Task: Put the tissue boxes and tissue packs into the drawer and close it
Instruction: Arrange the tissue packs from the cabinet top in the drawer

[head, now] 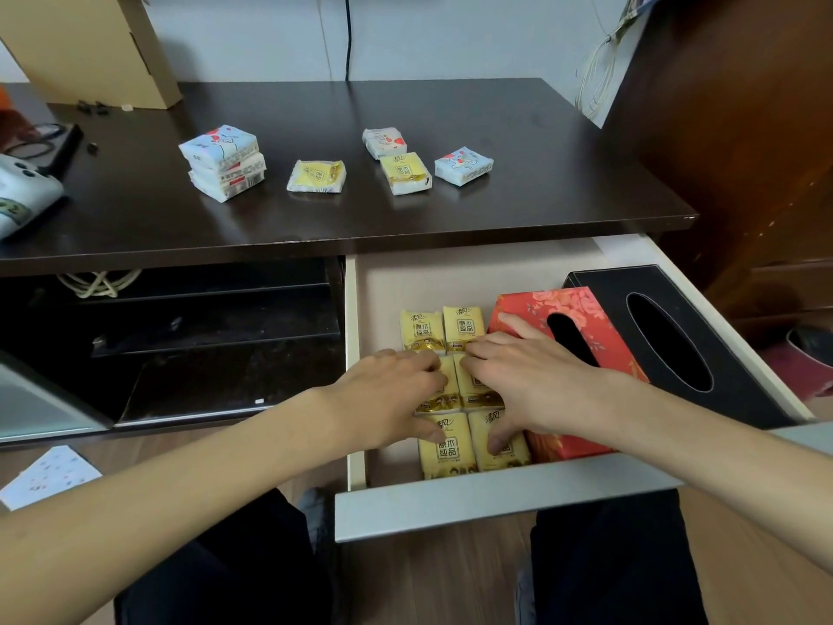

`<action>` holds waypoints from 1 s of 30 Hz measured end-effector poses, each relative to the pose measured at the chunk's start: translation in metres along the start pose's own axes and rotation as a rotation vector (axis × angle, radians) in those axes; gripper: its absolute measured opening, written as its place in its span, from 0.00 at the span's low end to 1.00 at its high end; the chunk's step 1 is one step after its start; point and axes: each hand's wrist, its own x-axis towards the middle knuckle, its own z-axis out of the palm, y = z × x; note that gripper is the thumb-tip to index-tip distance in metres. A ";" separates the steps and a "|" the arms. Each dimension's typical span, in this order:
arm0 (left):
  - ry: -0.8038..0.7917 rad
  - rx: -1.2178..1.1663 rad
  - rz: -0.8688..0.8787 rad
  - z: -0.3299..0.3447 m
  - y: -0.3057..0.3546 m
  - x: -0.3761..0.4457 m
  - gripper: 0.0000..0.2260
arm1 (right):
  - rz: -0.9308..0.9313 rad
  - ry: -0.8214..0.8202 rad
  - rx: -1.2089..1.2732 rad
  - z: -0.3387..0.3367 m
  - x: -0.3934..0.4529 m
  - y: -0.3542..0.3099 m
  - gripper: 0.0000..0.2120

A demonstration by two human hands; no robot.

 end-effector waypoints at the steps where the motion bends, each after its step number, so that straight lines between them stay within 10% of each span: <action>1: 0.000 0.006 0.000 -0.001 0.000 0.000 0.27 | 0.001 0.005 -0.001 0.000 0.000 0.000 0.42; 9: 0.111 -0.041 -0.061 -0.035 -0.002 -0.019 0.22 | 0.057 0.201 0.222 -0.028 0.002 0.005 0.21; 21: 0.361 -0.119 -0.767 -0.121 -0.164 -0.103 0.11 | 0.147 0.585 0.872 -0.153 0.136 -0.017 0.05; 30: 0.386 -0.261 -0.926 -0.112 -0.258 -0.111 0.25 | 0.225 0.501 0.637 -0.228 0.284 -0.049 0.44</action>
